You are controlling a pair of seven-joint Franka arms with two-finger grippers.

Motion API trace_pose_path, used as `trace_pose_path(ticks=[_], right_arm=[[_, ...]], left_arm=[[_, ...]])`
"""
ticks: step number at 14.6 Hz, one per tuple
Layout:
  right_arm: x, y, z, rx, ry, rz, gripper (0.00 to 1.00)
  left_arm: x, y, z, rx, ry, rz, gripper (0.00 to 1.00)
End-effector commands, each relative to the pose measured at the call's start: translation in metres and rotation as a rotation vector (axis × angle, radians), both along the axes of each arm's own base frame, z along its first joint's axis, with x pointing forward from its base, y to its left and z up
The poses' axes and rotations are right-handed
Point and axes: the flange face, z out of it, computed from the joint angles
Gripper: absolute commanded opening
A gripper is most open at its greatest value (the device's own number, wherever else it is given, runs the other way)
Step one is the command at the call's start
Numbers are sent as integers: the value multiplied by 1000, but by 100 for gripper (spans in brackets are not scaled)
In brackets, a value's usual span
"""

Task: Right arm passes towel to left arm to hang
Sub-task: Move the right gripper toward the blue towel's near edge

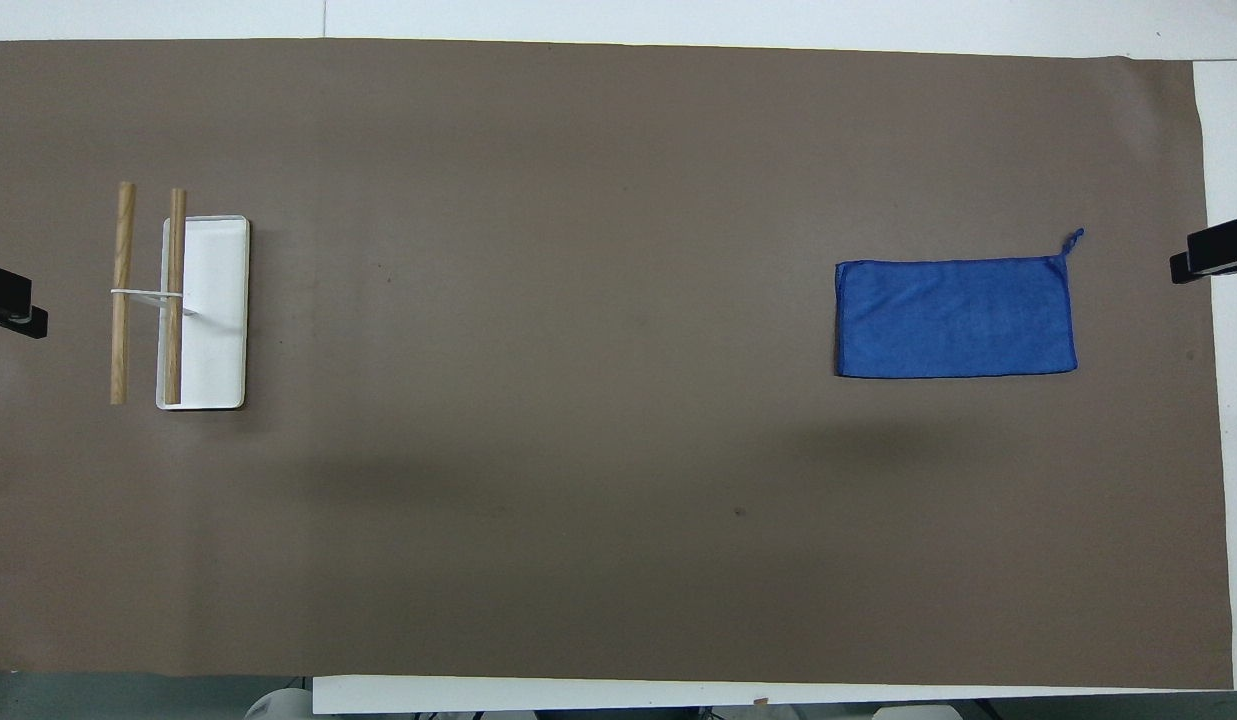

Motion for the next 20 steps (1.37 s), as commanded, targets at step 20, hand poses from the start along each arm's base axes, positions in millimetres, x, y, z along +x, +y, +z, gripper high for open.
trace_pose_path(ticks=[20], right_arm=[[18, -1, -238, -29, -100, 136, 99]], left_arm=[[-5, 2, 2, 2, 8, 2, 100]])
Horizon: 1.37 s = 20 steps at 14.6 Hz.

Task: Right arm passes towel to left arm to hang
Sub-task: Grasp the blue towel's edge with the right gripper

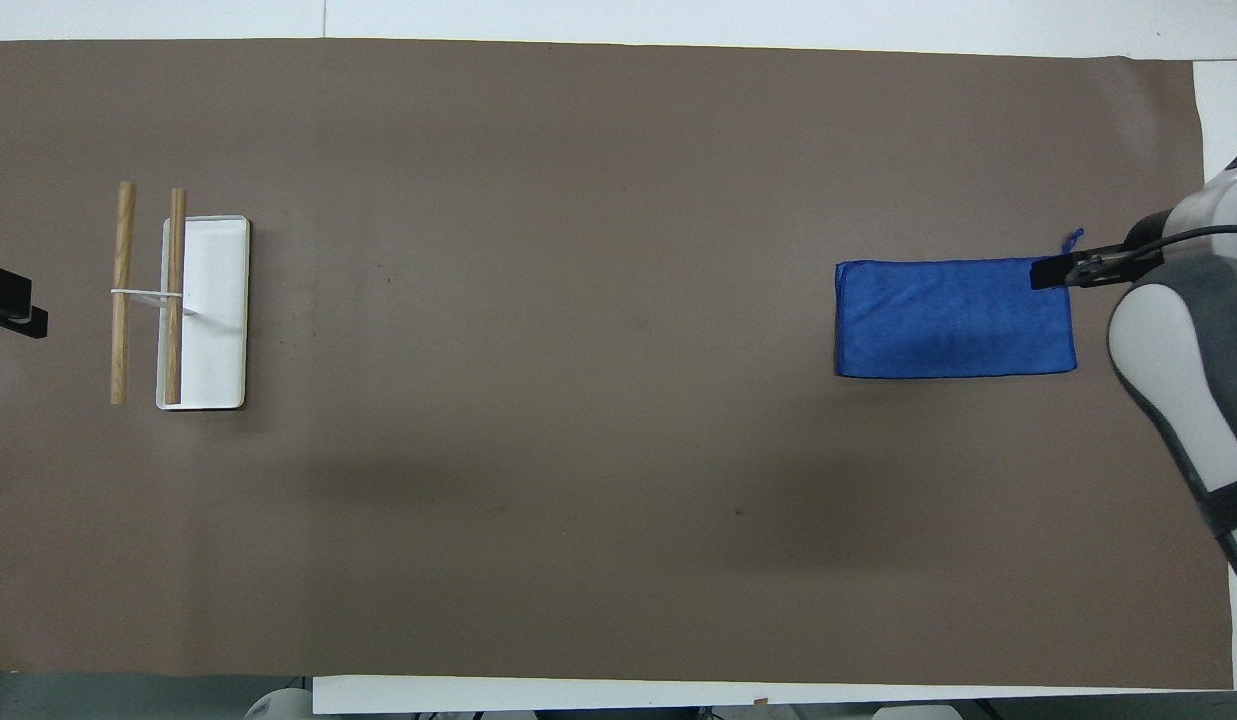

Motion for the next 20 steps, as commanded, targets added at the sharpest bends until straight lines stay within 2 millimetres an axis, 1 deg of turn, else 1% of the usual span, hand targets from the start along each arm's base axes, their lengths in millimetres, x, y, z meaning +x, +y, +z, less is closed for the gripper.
trace_pose_path(ticks=[1, 4, 5, 9, 12, 13, 14, 15, 16, 17, 18, 19, 20], right_arm=[[-5, 1, -33, -10, -8, 30, 99], [-4, 1, -62, -12, -6, 33, 99], [-5, 2, -76, -10, 16, 33, 99], [-7, 2, -112, -14, 9, 35, 98], [-10, 3, -125, -14, 22, 61, 97], [-10, 2, -126, -14, 24, 63, 96], [-10, 2, -127, -14, 25, 63, 93], [-11, 2, -129, -14, 28, 65, 87], [-11, 3, -130, -13, 33, 65, 73], [-12, 3, -131, -12, 39, 71, 54], [-12, 3, -131, -11, 46, 69, 33], [-12, 7, -131, -9, 49, 77, 11], [-12, 9, -131, -8, 49, 83, 0]], left_arm=[[-5, 2, 3, 2, 7, 0, 100], [-5, 3, 2, 2, 8, 2, 100], [-5, 2, 2, 2, 8, 2, 100], [-5, 2, 2, 2, 8, 0, 100], [-5, 2, 2, 2, 8, 0, 100], [-5, 2, 2, 2, 8, 0, 100], [-5, 2, 2, 2, 8, 0, 100], [-5, 2, 2, 2, 8, 2, 100], [-5, 2, 2, 2, 8, 2, 100], [-5, 2, 2, 2, 8, 0, 100], [-5, 2, 2, 2, 8, 0, 100], [-5, 2, 2, 2, 8, 0, 100], [-5, 2, 2, 2, 8, 0, 100]])
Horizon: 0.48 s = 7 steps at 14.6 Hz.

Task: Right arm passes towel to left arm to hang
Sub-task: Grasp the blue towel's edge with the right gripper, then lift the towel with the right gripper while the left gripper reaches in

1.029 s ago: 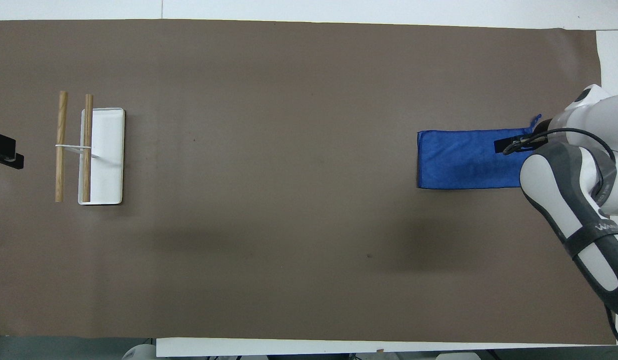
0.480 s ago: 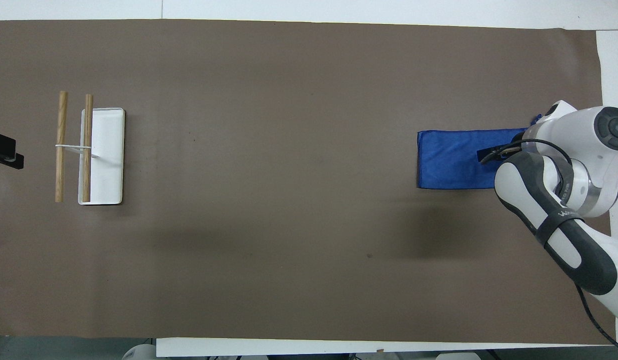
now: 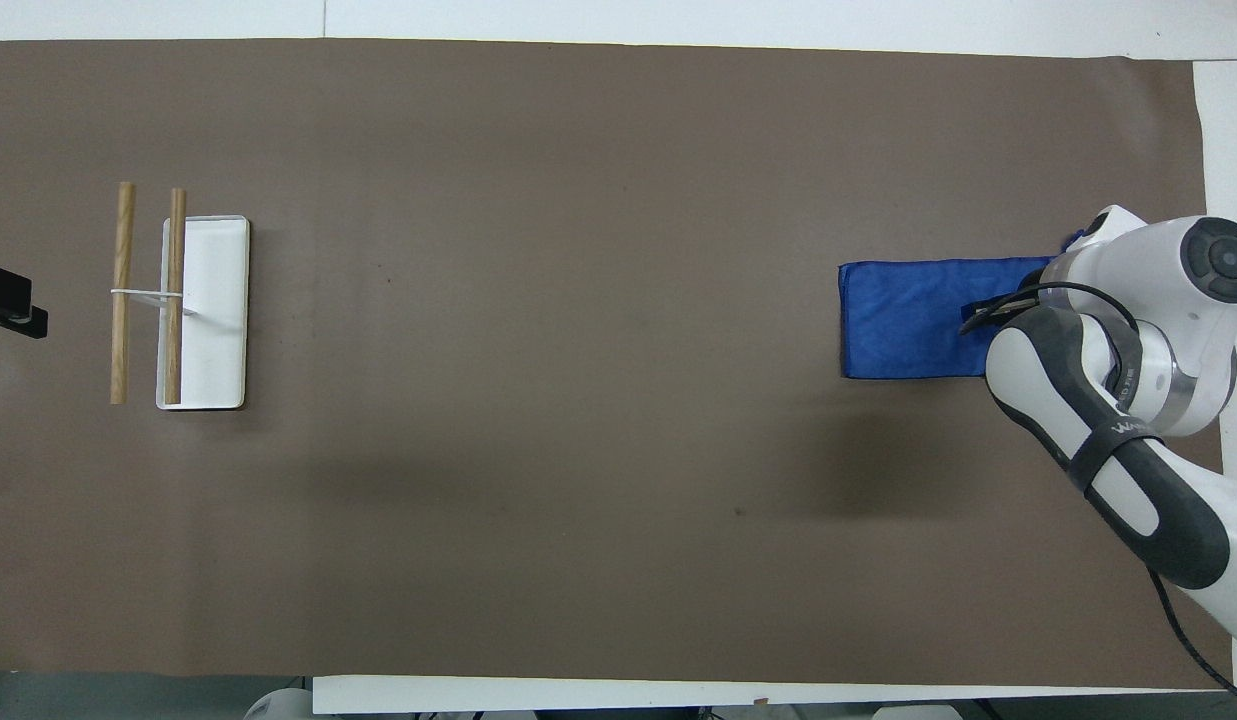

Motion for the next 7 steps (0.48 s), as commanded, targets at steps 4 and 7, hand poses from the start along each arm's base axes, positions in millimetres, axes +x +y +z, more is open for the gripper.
trace_pose_path(ticks=[4, 7], right_arm=[[4, 16, 10, 5, -2, 40, 0], [12, 40, 48, 42, 64, -60, 0]], left_arm=[[-5, 2, 2, 2, 8, 2, 100], [-5, 2, 2, 2, 8, 0, 100]])
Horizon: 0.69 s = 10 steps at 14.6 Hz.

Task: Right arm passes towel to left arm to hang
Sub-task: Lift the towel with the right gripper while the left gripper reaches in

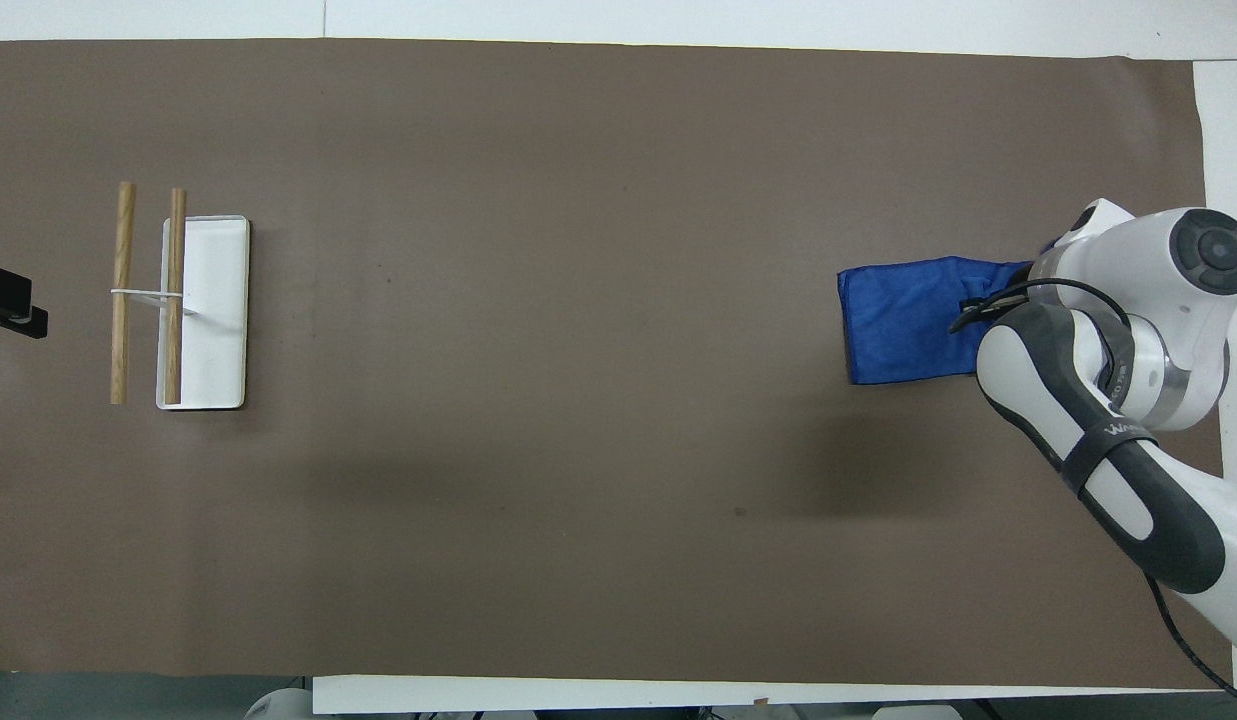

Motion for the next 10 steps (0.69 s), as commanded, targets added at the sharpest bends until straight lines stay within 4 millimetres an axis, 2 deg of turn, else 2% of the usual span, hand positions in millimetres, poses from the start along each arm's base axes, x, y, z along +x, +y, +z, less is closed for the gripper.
trace_pose_path(ticks=[1, 3, 6, 9, 10], right_arm=[[8, 34, 50, 33, 48, -105, 0], [9, 68, 76, 54, 88, -228, 0], [13, 133, 116, 106, 140, -414, 0], [5, 221, 151, 198, 192, -717, 0], [2, 244, 162, 238, 212, -782, 0]], left_arm=[[-5, 2, 2, 2, 8, 0, 100], [-5, 2, 2, 2, 8, 2, 100], [-5, 2, 2, 2, 8, 0, 100], [-5, 2, 2, 2, 8, 2, 100], [-5, 2, 3, 2, 7, 2, 100]])
